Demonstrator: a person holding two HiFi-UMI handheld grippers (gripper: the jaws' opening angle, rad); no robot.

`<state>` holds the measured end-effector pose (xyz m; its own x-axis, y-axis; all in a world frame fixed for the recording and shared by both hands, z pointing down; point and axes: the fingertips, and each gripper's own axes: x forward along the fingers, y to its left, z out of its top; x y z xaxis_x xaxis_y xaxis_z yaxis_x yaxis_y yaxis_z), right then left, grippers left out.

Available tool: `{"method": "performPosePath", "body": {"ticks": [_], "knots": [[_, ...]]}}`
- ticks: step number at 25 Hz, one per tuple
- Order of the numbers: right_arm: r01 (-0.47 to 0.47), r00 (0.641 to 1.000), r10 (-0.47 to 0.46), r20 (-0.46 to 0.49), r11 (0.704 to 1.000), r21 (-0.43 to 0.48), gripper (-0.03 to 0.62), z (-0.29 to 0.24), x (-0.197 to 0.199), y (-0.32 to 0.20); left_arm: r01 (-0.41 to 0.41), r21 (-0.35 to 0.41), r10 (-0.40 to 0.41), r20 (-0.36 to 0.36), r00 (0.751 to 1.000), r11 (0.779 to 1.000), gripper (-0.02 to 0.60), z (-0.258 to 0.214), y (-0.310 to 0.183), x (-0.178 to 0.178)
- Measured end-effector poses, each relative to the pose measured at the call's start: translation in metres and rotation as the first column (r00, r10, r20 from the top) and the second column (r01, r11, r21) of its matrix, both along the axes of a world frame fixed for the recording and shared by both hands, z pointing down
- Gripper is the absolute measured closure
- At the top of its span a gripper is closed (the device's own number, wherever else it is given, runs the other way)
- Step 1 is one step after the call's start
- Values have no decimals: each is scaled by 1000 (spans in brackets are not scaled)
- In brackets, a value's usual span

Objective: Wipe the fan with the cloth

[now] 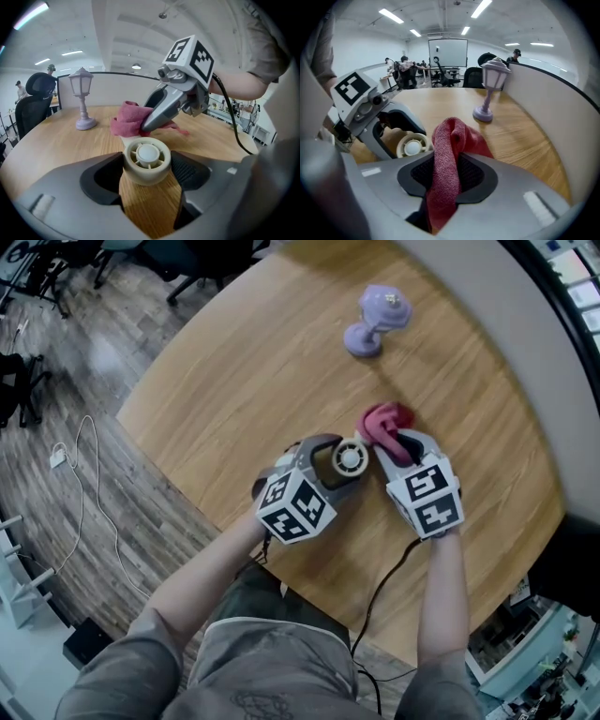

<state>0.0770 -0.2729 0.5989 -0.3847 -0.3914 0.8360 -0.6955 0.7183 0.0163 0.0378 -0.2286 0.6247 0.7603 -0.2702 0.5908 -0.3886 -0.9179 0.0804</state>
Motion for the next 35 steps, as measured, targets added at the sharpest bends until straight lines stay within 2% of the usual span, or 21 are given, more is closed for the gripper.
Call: {"method": "performPosePath", "body": {"ticks": [2, 5, 9, 11, 14, 18, 23, 26, 29, 32, 35], "knots": [[92, 996, -92, 12, 995, -36, 480, -2, -17, 16, 2, 3, -2, -9, 1000, 1000, 259, 0, 0, 0], [206, 978, -208, -18, 976, -75, 480, -3, -33, 39, 6, 5, -6, -16, 1000, 1000, 259, -1, 1, -1], [328, 938, -341, -56, 930, -165, 480, -2, -40, 67, -5, 2, 5, -9, 1000, 1000, 259, 0, 0, -1], [355, 925, -375, -58, 910, -214, 480, 0, -38, 77, -11, 0, 11, -8, 1000, 1000, 259, 1, 0, -1], [325, 935, -351, -60, 910, -259, 480, 4, -26, 79, -17, -1, 17, -5, 1000, 1000, 259, 1, 1, 0], [216, 964, -247, -95, 942, -257, 480, 6, 3, 58, -21, 0, 21, -7, 1000, 1000, 261, 0, 0, 0], [28, 985, -51, -164, 990, -140, 480, 8, 36, 11, -26, 1, 26, -8, 1000, 1000, 261, 0, 1, -1], [-42, 983, 29, -182, 997, -69, 480, 8, 43, -10, -24, 0, 24, -8, 1000, 1000, 261, -1, 1, -1], [-9, 989, 1, -146, 998, -57, 480, 7, 28, -10, -24, -2, 24, -6, 1000, 1000, 259, 0, 1, -2], [95, 988, -105, -114, 992, -84, 480, 6, 6, 6, -25, -3, 25, -3, 1000, 1000, 261, 1, 1, -3], [211, 968, -228, -108, 966, -147, 480, 8, -11, 32, -26, -5, 26, 0, 1000, 1000, 259, 1, 1, -3]]}}
